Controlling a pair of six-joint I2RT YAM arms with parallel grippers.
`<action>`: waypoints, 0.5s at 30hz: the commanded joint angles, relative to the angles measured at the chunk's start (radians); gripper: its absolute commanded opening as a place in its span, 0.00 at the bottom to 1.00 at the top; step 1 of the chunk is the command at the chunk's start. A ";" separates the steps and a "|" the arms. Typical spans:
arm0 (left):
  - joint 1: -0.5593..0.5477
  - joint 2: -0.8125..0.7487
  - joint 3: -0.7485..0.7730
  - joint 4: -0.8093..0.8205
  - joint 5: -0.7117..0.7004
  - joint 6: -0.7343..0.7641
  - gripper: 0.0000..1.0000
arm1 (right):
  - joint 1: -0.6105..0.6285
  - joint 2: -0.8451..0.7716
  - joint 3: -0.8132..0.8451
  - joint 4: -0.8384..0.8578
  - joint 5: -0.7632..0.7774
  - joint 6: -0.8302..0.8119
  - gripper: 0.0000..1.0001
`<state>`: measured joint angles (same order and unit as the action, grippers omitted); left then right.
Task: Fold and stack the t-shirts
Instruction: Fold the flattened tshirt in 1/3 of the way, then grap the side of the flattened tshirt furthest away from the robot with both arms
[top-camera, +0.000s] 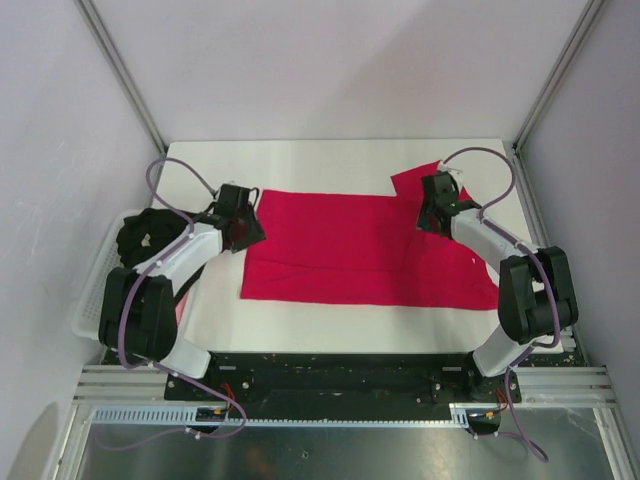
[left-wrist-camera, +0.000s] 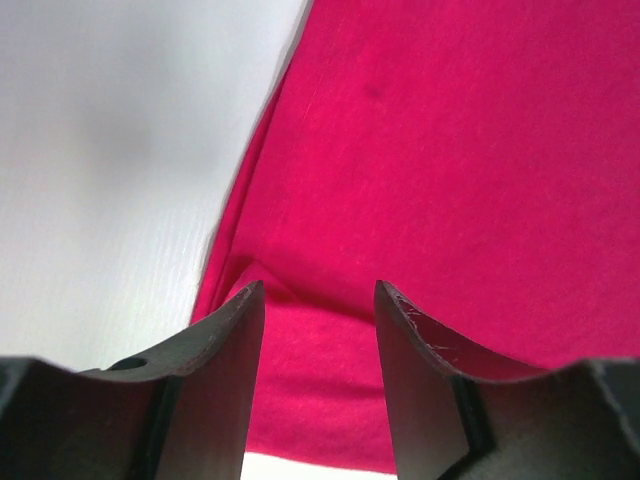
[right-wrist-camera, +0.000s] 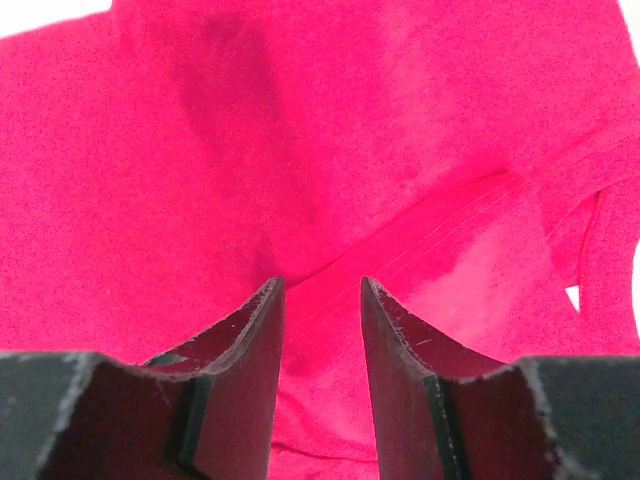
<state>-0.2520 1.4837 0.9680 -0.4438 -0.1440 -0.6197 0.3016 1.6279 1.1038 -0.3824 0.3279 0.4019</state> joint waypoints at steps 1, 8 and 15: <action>0.010 0.062 0.118 0.023 0.009 0.012 0.53 | -0.041 0.032 0.057 0.028 -0.045 0.044 0.40; 0.041 0.334 0.418 0.021 -0.022 0.019 0.53 | -0.054 0.054 0.071 0.066 -0.086 0.071 0.40; 0.068 0.636 0.750 0.021 -0.067 0.049 0.52 | -0.069 0.048 0.071 0.073 -0.107 0.065 0.40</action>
<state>-0.2039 2.0079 1.5688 -0.4278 -0.1722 -0.6109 0.2455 1.6817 1.1362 -0.3500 0.2363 0.4599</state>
